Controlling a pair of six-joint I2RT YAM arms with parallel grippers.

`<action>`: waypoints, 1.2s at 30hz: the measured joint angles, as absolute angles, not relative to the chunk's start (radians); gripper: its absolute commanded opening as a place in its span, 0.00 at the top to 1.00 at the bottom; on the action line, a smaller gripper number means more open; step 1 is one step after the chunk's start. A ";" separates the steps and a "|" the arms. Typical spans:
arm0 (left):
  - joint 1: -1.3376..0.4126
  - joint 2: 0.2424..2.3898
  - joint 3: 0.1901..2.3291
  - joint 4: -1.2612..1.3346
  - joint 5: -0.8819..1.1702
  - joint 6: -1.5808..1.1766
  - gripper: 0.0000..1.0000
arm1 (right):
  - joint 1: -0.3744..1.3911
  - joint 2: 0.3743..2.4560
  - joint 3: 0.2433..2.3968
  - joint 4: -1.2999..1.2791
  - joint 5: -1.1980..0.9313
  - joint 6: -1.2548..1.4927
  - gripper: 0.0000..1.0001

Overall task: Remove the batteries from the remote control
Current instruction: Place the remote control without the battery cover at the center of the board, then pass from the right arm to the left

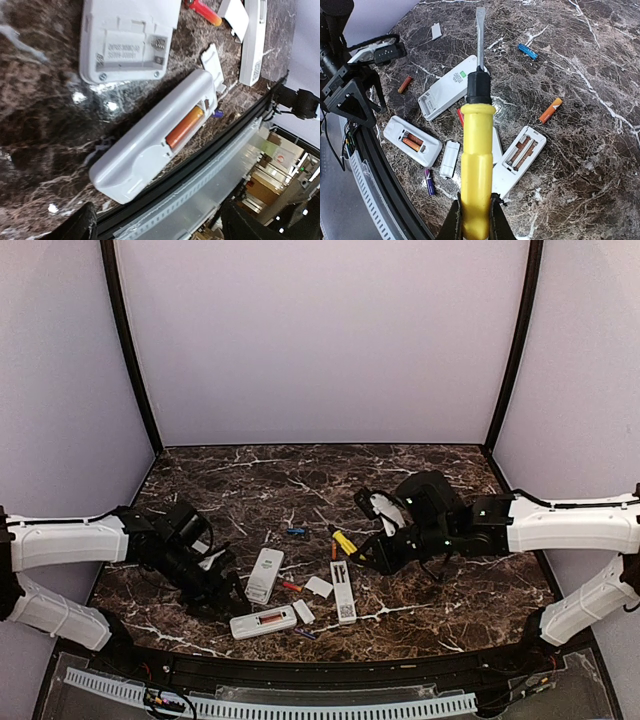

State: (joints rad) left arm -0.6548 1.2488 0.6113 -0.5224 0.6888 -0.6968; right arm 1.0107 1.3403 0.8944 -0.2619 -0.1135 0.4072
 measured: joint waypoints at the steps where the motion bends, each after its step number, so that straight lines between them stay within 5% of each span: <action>1: -0.655 1.235 0.630 -0.553 0.651 -0.692 0.12 | 1.011 1.340 0.894 -0.256 -0.114 0.410 1.00; 9: -0.655 1.096 0.824 -0.666 0.424 -0.661 0.10 | 1.067 1.341 0.896 -0.226 -0.097 0.392 1.00; 20: -0.655 1.189 0.949 -0.377 0.621 -0.735 0.14 | 1.179 1.379 0.987 -0.196 -0.014 0.264 1.00; 22: -0.655 1.217 0.953 -0.337 0.663 -0.754 0.19 | 1.190 1.394 1.006 -0.193 -0.001 0.239 1.00; 27: -0.655 1.249 0.955 -0.262 0.745 -0.802 0.62 | 1.206 1.422 1.039 -0.194 0.024 0.190 1.00; 36: -0.655 1.250 0.952 -0.158 0.796 -0.867 0.77 | 1.220 1.437 1.056 -0.194 0.046 0.148 1.00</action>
